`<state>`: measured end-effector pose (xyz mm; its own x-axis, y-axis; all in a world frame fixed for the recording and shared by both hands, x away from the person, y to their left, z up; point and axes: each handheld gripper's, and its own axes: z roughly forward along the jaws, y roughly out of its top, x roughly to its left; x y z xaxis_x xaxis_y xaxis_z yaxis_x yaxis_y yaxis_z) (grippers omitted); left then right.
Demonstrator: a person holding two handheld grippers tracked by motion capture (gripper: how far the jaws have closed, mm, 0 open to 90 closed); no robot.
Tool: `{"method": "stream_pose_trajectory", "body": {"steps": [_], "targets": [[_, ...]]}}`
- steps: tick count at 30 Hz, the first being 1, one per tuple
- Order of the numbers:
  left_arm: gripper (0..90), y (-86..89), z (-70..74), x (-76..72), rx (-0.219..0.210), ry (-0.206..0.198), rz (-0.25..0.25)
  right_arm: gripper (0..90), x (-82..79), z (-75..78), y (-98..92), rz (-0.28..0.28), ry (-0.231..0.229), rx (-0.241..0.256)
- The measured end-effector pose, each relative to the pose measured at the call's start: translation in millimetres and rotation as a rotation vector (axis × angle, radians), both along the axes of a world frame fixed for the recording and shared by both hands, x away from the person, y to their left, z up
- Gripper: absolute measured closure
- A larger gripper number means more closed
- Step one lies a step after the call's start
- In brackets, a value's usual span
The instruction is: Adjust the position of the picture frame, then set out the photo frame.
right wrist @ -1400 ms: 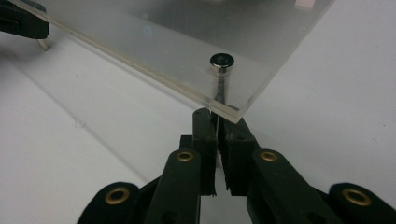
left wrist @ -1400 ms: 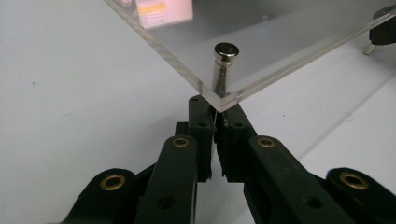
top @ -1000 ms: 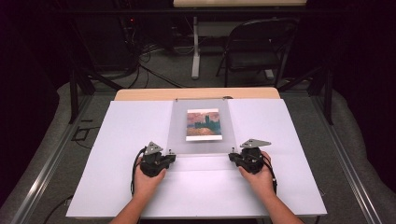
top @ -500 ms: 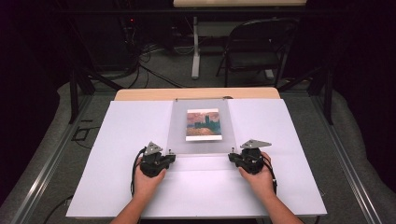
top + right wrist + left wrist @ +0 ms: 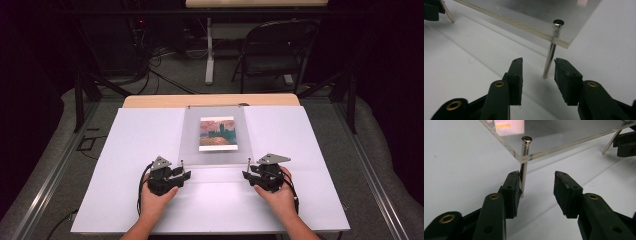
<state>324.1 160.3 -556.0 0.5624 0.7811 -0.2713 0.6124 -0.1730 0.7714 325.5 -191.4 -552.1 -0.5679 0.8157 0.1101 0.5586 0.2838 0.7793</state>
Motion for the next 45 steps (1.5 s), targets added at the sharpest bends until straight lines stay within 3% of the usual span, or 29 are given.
{"method": "stream_pose_trajectory", "body": {"steps": [6, 14, 18, 20, 26, 29, 34, 39, 45], "targets": [[48.9, 4.9, 5.0, -7.0, -0.006, -0.007, -0.009, 47.1, -13.7, 5.9, -4.3, 0.014, -0.015, -0.01], [44.0, 15.9, 16.3, -16.3, 0.002, -0.034, -0.008, 43.7, -30.2, 18.9, -13.2, 0.022, -0.039, -0.021], [42.8, 20.2, 19.1, -13.9, 0.017, -0.018, -0.009, 41.5, -32.0, 24.3, -21.7, -0.005, -0.04, 0.001], [42.8, 21.6, 22.5, -11.4, 0.012, -0.031, -0.009, 40.7, -30.5, 27.9, -26.5, -0.021, -0.047, 0.003], [35.2, 20.3, 36.6, 3.2, 0.03, -0.023, -0.013, 39.0, -17.1, 38.2, -39.0, -0.052, -0.02, 0.025], [34.3, 19.4, 42.8, 13.6, 0.014, -0.012, -0.008, 38.7, -8.8, 42.1, -40.2, -0.055, -0.023, 0.003], [31.5, 16.3, 51.0, 31.5, 0.022, 0.007, 0.02, 36.3, 10.0, 50.2, -39.2, -0.043, -0.004, 0.0], [30.9, 15.0, 56.4, 50.1, 0.019, 0.026, 0.049, 32.0, 36.1, 56.1, -34.8, -0.066, 0.037, 0.001], [32.1, 16.3, 64.7, 76.3, 0.049, 0.039, 0.082, 31.9, 61.5, 64.0, -24.2, -0.077, 0.04, -0.064]]}}
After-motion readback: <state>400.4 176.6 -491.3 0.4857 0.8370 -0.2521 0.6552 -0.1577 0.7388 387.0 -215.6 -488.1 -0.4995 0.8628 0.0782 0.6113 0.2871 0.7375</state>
